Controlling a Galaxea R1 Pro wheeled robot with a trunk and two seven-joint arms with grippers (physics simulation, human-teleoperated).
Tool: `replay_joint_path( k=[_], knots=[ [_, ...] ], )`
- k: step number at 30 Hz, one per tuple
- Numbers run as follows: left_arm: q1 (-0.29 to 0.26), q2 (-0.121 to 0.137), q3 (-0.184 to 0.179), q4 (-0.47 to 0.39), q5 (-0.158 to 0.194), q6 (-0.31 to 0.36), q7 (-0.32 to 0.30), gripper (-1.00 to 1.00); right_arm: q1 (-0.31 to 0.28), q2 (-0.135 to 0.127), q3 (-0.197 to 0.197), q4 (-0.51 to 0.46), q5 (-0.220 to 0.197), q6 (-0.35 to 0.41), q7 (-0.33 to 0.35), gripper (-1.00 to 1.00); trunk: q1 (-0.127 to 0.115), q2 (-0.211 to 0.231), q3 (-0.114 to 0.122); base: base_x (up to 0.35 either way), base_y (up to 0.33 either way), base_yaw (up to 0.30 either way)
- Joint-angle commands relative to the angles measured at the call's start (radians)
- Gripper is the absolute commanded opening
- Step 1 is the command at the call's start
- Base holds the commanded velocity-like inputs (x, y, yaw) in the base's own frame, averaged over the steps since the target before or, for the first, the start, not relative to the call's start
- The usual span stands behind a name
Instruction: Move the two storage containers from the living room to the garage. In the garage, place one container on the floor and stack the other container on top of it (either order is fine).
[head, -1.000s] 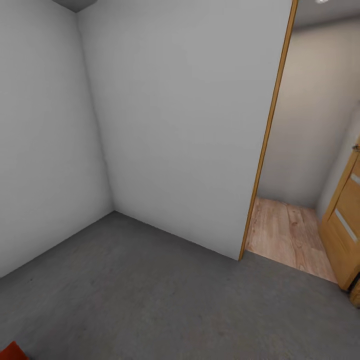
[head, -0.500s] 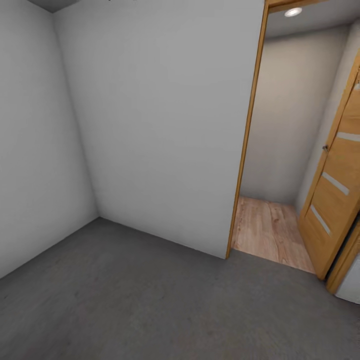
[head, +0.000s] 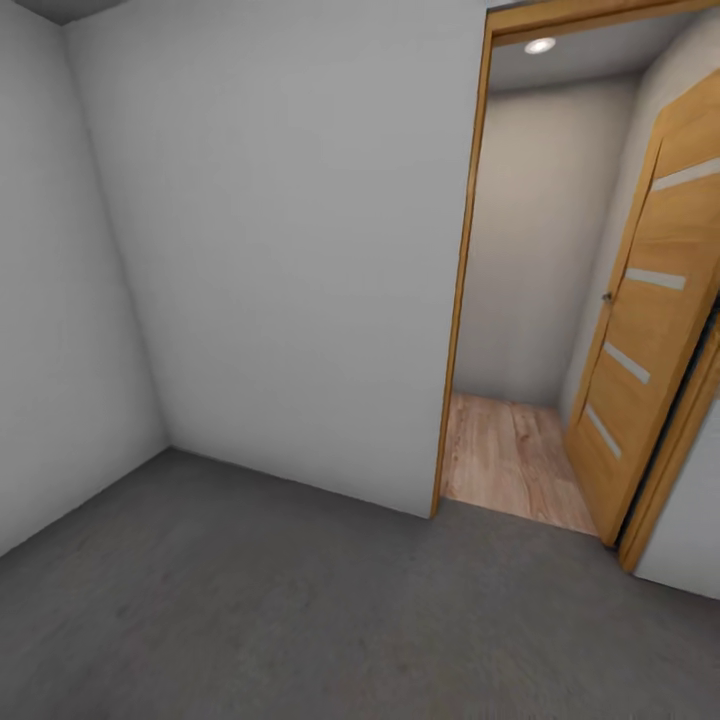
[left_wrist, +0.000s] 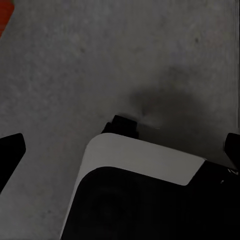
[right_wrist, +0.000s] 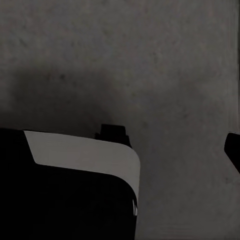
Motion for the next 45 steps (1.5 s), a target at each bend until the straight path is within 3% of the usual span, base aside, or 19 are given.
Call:
replay_joint_path(
  k=[1,13,45],
  knots=[
    [0.000,-0.001,-0.005,0.001,0.008,-0.003,0.003,1.00,-0.001,0.000,0.009,0.003,-0.010,-0.006,0.000,1.00,0.000,-0.001,0.000,0.000,0.000,-0.249],
    [0.000,0.001,-0.008,0.002,0.010,-0.002,0.003,1.00,-0.001,-0.002,0.008,0.003,-0.079,-0.006,0.000,1.00,0.000,-0.001,0.006,0.000,0.000,-0.272],
    [0.000,0.003,-0.009,0.002,0.007,-0.004,0.003,1.00,-0.001,-0.001,0.008,0.003,-0.082,-0.013,0.000,1.00,0.000,-0.001,0.017,0.000,0.000,-0.279]
  ],
)
